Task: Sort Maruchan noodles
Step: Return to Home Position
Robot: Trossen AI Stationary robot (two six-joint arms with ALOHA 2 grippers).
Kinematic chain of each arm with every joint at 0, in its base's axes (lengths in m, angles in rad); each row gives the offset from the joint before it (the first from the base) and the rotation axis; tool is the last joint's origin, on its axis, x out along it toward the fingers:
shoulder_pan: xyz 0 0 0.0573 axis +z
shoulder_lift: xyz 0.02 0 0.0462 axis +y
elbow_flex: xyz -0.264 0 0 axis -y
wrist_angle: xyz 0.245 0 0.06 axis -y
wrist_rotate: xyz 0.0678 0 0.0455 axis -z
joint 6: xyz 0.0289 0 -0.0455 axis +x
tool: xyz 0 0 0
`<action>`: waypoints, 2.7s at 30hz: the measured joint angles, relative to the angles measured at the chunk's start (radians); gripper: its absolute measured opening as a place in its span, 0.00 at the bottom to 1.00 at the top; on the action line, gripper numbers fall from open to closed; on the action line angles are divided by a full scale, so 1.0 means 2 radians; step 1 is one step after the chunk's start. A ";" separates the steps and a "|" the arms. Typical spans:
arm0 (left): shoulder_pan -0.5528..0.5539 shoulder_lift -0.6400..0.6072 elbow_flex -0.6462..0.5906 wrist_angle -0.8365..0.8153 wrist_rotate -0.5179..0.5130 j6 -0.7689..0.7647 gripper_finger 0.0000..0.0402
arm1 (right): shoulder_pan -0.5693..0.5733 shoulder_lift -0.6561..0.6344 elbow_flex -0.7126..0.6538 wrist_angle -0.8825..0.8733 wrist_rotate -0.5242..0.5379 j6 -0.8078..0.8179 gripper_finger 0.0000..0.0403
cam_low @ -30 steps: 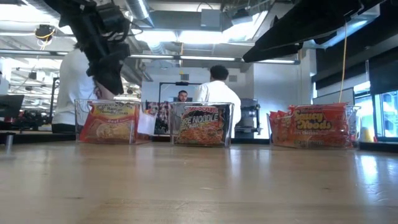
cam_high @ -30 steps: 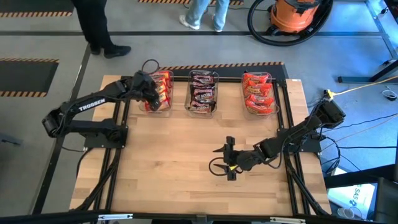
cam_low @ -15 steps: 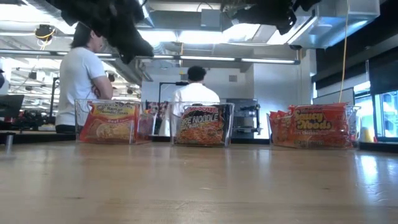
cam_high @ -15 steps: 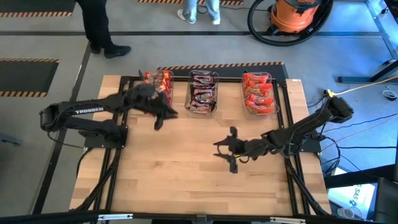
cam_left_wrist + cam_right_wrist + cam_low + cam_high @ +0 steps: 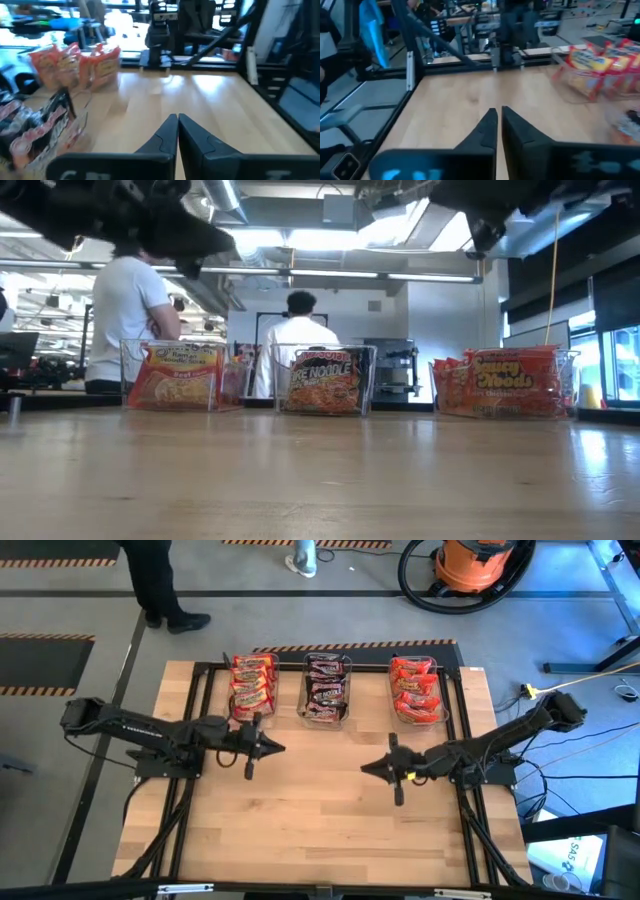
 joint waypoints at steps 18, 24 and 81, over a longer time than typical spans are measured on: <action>-0.090 -0.131 -0.117 0.040 -0.150 0.009 0.00 | -0.045 -0.138 -0.164 0.087 -0.012 0.032 0.03; -0.090 -0.204 -0.152 0.037 -0.149 0.009 0.01 | -0.044 -0.179 -0.191 0.101 -0.008 0.027 0.04; -0.089 -0.449 -0.159 -0.164 -0.148 0.007 0.02 | -0.044 -0.540 -0.254 -0.183 -0.051 -0.024 0.04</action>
